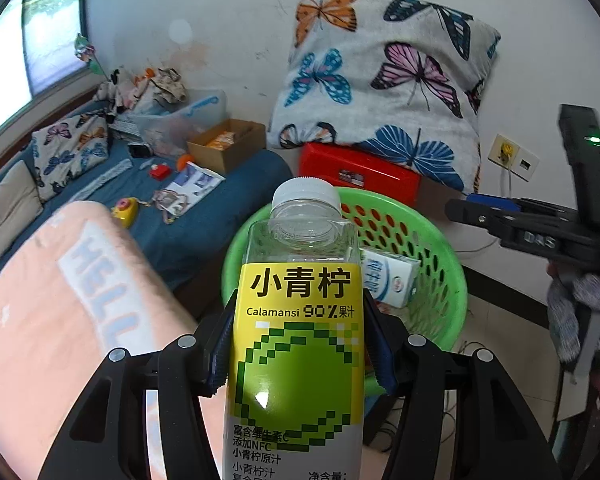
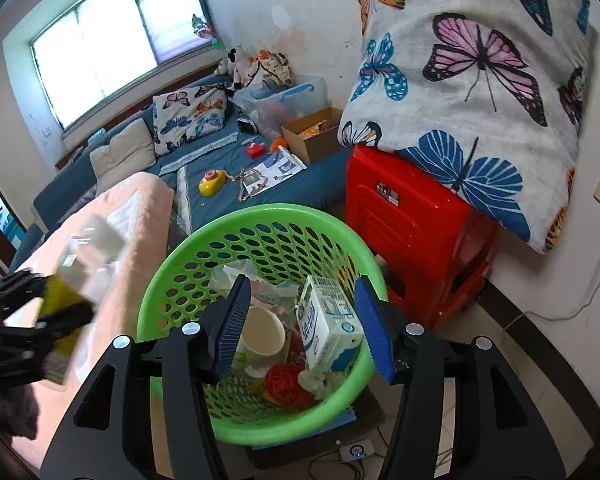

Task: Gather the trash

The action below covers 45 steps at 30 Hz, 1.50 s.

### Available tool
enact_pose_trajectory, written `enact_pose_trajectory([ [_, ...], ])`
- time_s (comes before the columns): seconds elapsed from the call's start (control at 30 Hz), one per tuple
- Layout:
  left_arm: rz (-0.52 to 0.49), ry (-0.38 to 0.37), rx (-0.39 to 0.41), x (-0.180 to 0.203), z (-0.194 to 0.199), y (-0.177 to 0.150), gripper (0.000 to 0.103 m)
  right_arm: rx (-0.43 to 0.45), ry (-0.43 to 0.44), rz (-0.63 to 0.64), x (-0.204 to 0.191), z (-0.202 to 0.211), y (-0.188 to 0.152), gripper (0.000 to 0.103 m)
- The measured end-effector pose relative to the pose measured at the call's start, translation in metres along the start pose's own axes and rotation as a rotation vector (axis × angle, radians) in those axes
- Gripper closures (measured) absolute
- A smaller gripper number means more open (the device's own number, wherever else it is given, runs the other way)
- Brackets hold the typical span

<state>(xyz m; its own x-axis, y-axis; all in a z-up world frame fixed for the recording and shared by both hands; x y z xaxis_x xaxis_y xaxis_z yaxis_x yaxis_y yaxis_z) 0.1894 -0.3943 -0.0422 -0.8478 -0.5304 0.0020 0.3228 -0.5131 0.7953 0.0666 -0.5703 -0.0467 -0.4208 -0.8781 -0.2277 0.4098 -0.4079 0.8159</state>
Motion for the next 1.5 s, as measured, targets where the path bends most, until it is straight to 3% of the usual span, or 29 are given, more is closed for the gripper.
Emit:
enact_pose_trajectory([
  [0.23, 0.017, -0.018, -0.046, 0.024, -0.035, 0.003, 0.049, 0.010, 0.011, -0.010, 0.007, 0.016, -0.007, 0.047],
  [0.5, 0.065, -0.020, -0.032, 0.033, -0.057, 0.025, 0.048, 0.024, 0.003, -0.021, 0.016, 0.030, -0.011, 0.047],
  [0.57, 0.083, -0.017, -0.026, 0.034, -0.061, 0.027, 0.034, 0.026, 0.000, -0.025, 0.019, 0.033, -0.013, 0.047],
  [0.6, 0.088, -0.011, -0.014, 0.034, -0.061, 0.027, 0.022, 0.026, 0.000, -0.027, 0.020, 0.035, -0.014, 0.047],
  [0.73, 0.083, -0.002, -0.016, 0.035, -0.060, 0.023, 0.021, 0.025, -0.002, -0.034, 0.024, 0.038, -0.018, 0.047],
  [1.1, 0.167, 0.040, 0.047, 0.000, 0.001, 0.008, 0.021, 0.015, 0.060, -0.017, 0.001, 0.043, -0.026, 0.044],
  [1.5, 0.197, 0.210, 0.088, -0.041, 0.085, -0.033, 0.016, 0.033, 0.142, 0.102, -0.079, 0.061, -0.039, 0.033],
])
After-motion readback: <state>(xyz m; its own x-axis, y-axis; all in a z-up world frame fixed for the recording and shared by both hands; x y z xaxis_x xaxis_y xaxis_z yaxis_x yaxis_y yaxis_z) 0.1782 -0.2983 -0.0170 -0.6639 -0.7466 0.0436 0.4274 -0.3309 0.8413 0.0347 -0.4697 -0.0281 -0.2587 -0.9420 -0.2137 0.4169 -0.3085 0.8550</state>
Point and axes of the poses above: each gripper's, at about its wrist camera, not at the fingertips, and z roughly against the way its jaws point, x to its right, y to its top, the point moved 2 cm from there along -z, roughly the way its jaws point, and after that the axes turned 10 degrees about x, right-handed, at the moved point
